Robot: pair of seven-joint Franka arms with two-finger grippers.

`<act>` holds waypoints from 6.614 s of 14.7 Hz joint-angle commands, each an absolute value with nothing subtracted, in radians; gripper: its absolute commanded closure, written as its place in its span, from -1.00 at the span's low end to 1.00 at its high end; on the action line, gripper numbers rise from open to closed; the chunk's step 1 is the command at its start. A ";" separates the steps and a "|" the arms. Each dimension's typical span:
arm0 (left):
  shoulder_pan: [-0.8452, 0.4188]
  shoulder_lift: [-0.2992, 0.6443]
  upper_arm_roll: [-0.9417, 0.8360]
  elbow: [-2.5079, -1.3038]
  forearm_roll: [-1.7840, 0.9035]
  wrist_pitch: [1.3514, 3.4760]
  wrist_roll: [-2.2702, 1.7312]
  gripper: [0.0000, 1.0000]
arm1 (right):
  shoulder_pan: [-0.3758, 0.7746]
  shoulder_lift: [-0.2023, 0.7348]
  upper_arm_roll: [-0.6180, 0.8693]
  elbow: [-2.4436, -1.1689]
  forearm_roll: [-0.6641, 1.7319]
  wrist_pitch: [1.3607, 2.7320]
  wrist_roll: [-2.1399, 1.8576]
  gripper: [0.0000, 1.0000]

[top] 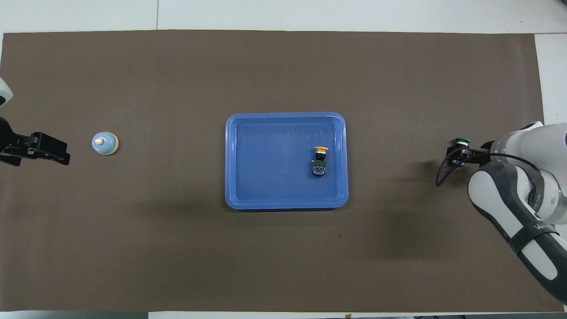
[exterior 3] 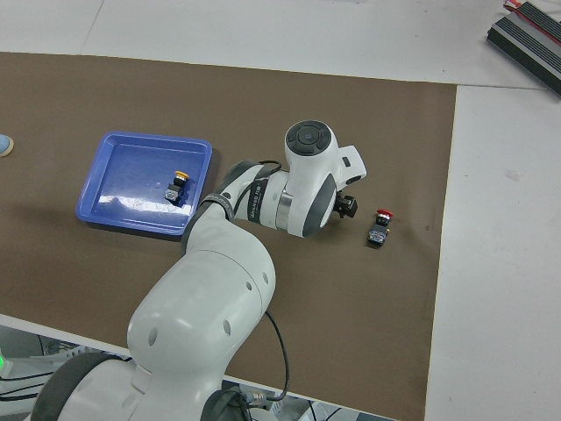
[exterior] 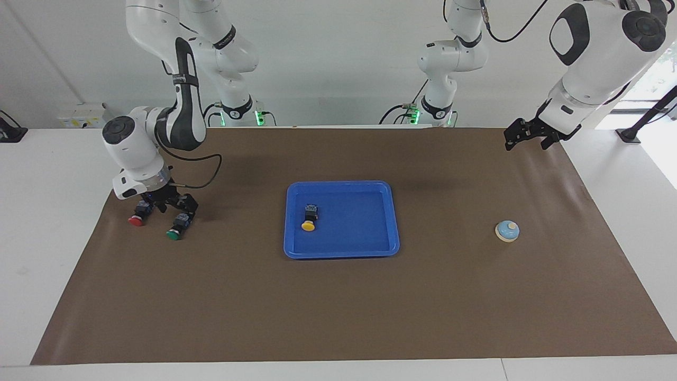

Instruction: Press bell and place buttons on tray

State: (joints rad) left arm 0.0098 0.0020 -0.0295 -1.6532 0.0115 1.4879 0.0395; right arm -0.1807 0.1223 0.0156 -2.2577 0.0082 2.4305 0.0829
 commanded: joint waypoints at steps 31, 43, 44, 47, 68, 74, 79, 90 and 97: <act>0.012 -0.008 -0.032 -1.646 0.023 1.473 0.031 -1.00 | 0.563 0.449 0.034 -1.647 -0.005 2.083 0.854 1.00; 0.012 -0.008 -0.032 -1.646 0.023 1.473 0.031 -1.00 | 0.572 0.448 0.028 -1.770 -0.006 2.211 0.887 -1.00; 0.012 -0.008 -0.032 -1.647 0.023 1.473 0.031 -1.00 | 0.565 0.440 0.026 -1.758 -0.006 2.186 0.887 -1.00; 0.012 -0.008 -0.032 -1.646 0.023 1.473 0.031 -1.00 | 0.494 0.367 0.025 -1.724 -0.006 2.077 0.874 -1.00; 0.012 -0.008 -0.032 -1.646 0.023 1.473 0.031 -1.00 | -0.382 0.025 0.023 -2.262 -0.029 2.308 -0.167 -1.00; 0.012 -0.006 -0.032 -1.647 0.023 1.473 0.031 -1.00 | -0.423 0.066 0.023 -2.372 -0.029 2.523 -0.192 -1.00; 0.012 -0.008 -0.032 -1.647 0.023 1.473 0.031 -1.00 | -0.443 0.106 0.025 -2.368 -0.029 2.595 -0.241 -0.93; 0.012 -0.008 -0.032 -1.647 0.023 1.473 0.031 -1.00 | -0.425 0.127 0.029 -2.315 -0.025 2.539 -0.245 1.00; 0.012 -0.008 -0.032 -1.646 0.023 1.473 0.031 -1.00 | -0.195 0.130 0.034 -1.987 -0.028 2.078 -0.031 1.00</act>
State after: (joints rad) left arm 0.0098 0.0019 -0.0295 -1.6532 0.0115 1.4879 0.0395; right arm -0.2744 0.1150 0.0312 -2.0938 -0.0199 2.1934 -0.1361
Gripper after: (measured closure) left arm 0.000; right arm 0.595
